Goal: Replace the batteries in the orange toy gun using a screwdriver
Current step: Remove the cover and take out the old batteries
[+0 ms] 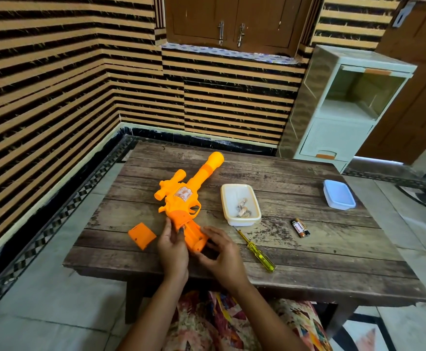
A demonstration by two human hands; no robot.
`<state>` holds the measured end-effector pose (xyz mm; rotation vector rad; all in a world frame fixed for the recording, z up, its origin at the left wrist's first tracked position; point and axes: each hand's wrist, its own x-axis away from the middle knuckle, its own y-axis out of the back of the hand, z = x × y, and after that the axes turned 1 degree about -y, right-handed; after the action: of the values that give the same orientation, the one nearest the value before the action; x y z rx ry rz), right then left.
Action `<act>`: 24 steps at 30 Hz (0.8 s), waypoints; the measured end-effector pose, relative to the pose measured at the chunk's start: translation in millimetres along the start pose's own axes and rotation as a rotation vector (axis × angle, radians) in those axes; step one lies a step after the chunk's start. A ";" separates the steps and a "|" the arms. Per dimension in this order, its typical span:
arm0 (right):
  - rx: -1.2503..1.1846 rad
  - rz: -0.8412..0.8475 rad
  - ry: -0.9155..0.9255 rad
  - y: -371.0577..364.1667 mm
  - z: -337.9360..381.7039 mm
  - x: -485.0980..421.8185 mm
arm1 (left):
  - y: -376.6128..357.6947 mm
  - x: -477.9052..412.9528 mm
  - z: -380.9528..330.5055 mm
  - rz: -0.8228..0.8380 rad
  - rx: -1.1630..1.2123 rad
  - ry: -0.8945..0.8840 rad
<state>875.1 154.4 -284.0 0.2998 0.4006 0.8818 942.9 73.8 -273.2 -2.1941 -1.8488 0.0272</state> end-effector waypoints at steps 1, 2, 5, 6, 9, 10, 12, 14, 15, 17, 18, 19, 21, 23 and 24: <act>-0.005 0.000 0.000 -0.3 -0.1 0.0 | 0.3 -0.1 -0.9 -0.003 0.029 0.009; -0.008 0.001 0.000 -0.6 -0.7 0.0 | 0.6 -0.9 -1.2 -0.012 0.066 0.021; -0.016 0.004 0.003 -0.2 -1.0 0.2 | 0.8 -3.6 -1.7 -0.052 0.153 0.066; -0.025 0.003 0.005 0.1 -0.9 0.3 | -0.1 -4.0 -2.0 -0.060 0.159 0.075; -0.058 0.001 0.000 0.2 -0.5 0.9 | -3.7 -4.1 -2.0 -0.073 0.141 0.078; -0.069 0.002 -0.002 0.1 -0.7 1.0 | -4.8 -3.0 -2.8 -0.079 0.130 0.076; -0.081 0.007 -0.008 0.3 -1.0 0.9 | -6.5 -1.1 -4.0 -0.093 0.113 0.068; -0.084 0.012 -0.011 0.8 -1.1 0.6 | -7.6 -0.2 -4.3 -0.111 0.111 0.058; -0.086 0.013 -0.013 0.9 -1.5 0.6 | -8.4 0.1 -4.4 -0.121 0.103 0.053; -0.097 0.014 -0.022 0.3 -2.2 0.7 | -10.0 -0.1 -5.4 -0.138 0.087 0.042; -0.107 0.010 -0.029 -0.1 -2.6 0.7 | -10.8 -0.4 -5.1 -0.140 0.087 0.037; -0.114 0.006 -0.035 -0.4 -2.9 0.6 | -10.9 -0.9 -4.5 -0.139 0.090 0.035; -0.119 0.005 -0.044 -0.9 -3.7 0.0 | -9.8 -0.8 -3.7 -0.116 0.097 0.034; -0.121 0.008 -0.050 -0.4 -3.9 0.0 | -8.2 1.3 -3.9 -0.093 0.088 0.014; -0.123 0.010 -0.055 -0.1 -3.7 0.2 | -7.8 2.5 -4.0 -0.097 0.075 -0.002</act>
<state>873.6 154.8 -287.3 0.2121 0.2932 0.9018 936.6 76.6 -267.2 -2.0537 -1.9205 0.0786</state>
